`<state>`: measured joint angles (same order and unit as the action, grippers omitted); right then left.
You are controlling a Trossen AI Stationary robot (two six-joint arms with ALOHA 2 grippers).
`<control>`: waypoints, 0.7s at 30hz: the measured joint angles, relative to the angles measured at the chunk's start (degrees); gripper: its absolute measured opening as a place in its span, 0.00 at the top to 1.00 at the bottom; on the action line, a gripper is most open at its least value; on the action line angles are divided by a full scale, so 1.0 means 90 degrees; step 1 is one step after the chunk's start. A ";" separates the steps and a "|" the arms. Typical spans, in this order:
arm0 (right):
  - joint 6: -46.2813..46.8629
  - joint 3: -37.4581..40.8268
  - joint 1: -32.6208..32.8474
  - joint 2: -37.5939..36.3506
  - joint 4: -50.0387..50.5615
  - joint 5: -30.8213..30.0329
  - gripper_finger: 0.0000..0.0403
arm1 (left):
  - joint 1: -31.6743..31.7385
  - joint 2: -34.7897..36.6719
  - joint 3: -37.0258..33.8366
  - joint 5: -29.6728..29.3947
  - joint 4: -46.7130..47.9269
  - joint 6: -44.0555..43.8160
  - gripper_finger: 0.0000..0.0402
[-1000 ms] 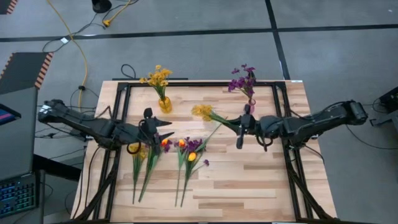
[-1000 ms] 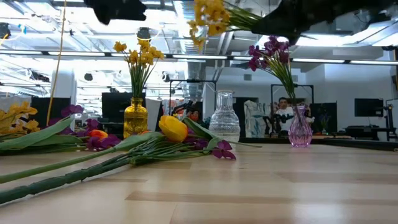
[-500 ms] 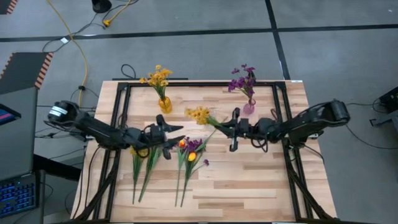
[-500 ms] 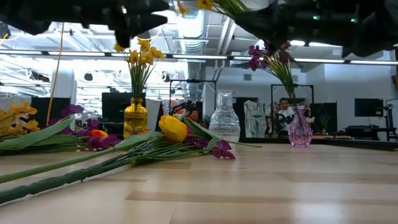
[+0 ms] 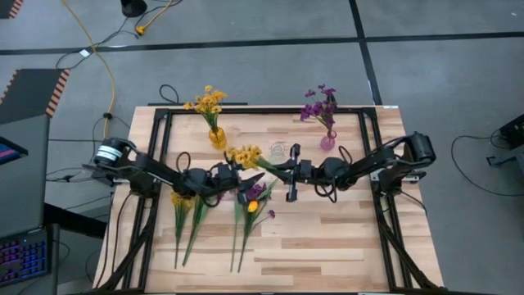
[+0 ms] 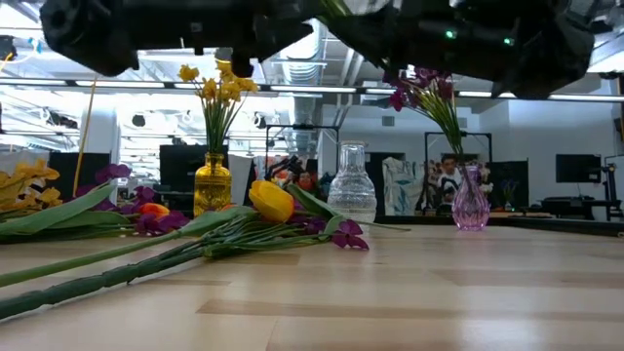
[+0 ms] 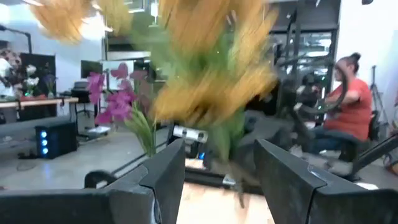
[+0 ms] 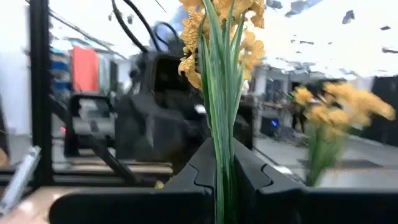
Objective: Sort flowers into vase by color
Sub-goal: Put the yellow flowers into the yellow vase
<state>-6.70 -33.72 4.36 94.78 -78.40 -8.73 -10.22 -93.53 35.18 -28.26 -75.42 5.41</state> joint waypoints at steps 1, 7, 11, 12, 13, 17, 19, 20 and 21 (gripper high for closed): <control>0.0004 -0.0032 0.0004 0.0025 -0.0023 0.0027 0.88 | 0.0008 -0.0100 0.0139 0.0012 0.0005 -0.0002 0.56; -0.0071 -0.0082 0.0011 -0.0024 0.0310 0.0054 0.88 | 0.0027 -0.0278 0.0554 0.0265 -0.0067 0.0110 0.56; -0.0294 -0.0152 0.0017 0.0015 0.0360 0.0054 0.88 | 0.0042 -0.0285 0.0806 0.0252 0.0094 0.0294 0.56; -0.0294 -0.0171 0.0017 0.0022 0.0391 0.0056 0.88 | 0.0046 -0.0285 0.0875 0.0254 0.0113 0.0335 0.56; -0.0298 -0.0171 0.0029 0.0025 0.0451 0.0058 0.88 | 0.0046 -0.0285 0.0922 0.0256 0.0129 0.0360 0.56; -0.0313 -0.0260 0.0063 0.0022 0.0713 -0.0015 0.88 | 0.0049 -0.0283 0.1137 0.0246 0.0362 0.0408 0.56; -0.0315 -0.0269 0.0063 0.0025 0.0714 -0.0025 0.88 | 0.0056 -0.0285 0.1206 0.0205 0.0512 0.0408 0.56; -0.0316 -0.0271 0.0063 0.0025 0.0701 -0.0031 0.88 | 0.0058 -0.0285 0.1248 0.0192 0.0565 0.0406 0.56; -0.0313 -0.0271 0.0058 0.0025 0.0700 -0.0042 0.88 | 0.0060 -0.0283 0.1280 0.0124 0.0651 0.0402 0.56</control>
<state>-9.52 -36.16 4.89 95.00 -72.10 -9.11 -9.68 -96.07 46.70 -27.15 -69.56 9.03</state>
